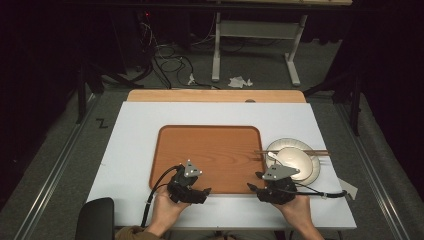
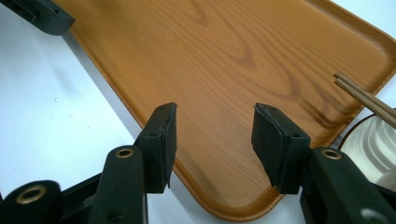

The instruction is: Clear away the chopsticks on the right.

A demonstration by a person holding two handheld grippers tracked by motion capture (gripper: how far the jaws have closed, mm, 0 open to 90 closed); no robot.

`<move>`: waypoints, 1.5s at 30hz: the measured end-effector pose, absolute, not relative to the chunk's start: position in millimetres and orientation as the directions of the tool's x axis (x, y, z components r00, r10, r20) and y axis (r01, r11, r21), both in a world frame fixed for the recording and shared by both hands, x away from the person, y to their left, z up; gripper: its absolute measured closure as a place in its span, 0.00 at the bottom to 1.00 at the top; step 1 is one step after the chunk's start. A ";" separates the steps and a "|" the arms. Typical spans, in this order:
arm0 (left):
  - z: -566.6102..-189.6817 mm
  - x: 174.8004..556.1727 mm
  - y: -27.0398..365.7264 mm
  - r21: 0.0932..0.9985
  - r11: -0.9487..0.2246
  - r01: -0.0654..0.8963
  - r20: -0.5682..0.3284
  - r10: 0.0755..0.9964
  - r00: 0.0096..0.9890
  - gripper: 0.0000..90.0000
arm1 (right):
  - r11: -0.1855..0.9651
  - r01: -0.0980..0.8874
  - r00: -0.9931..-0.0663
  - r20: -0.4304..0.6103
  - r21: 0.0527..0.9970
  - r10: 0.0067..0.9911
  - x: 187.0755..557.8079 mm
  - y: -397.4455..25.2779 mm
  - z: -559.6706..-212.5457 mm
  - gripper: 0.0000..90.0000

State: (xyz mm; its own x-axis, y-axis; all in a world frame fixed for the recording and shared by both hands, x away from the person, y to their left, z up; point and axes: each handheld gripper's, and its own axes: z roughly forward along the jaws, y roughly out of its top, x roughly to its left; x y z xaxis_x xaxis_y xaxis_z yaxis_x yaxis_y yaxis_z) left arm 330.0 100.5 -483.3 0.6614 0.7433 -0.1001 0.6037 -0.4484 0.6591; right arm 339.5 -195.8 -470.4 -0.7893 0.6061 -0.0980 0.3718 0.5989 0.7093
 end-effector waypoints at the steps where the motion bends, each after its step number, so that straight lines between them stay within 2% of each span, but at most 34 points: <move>1: -483.0 329.5 100.6 0.660 -0.447 0.603 -0.101 0.743 0.662 0.33 | 0.600 0.373 -0.789 -0.098 0.708 0.606 338.6 -196.3 -470.0 0.57; 17: -484.0 330.3 99.5 0.658 -0.452 0.602 -0.102 0.739 0.666 0.33 | 0.533 0.406 -0.757 -0.054 0.742 0.651 338.3 -218.0 -457.2 0.60; 18: -484.2 330.9 99.0 0.658 -0.453 0.602 -0.103 0.738 0.667 0.33 | 0.519 0.408 -0.743 -0.057 0.751 0.667 336.3 -223.2 -453.0 0.65; 22: -485.2 334.1 95.2 0.656 -0.461 0.598 -0.102 0.730 0.676 0.33 | 0.458 0.397 -0.706 -0.054 0.796 0.706 329.5 -240.6 -439.8 0.71; 38: -483.9 345.2 82.6 0.655 -0.502 0.565 -0.098 0.685 0.722 0.33 | 0.402 0.434 -0.575 -0.095 0.806 0.812 314.6 -285.5 -427.8 0.72; 45: -485.7 347.1 79.6 0.644 -0.518 0.563 -0.092 0.678 0.729 0.33 | 0.298 0.462 -0.485 -0.043 0.836 0.873 310.8 -325.8 -418.3 0.72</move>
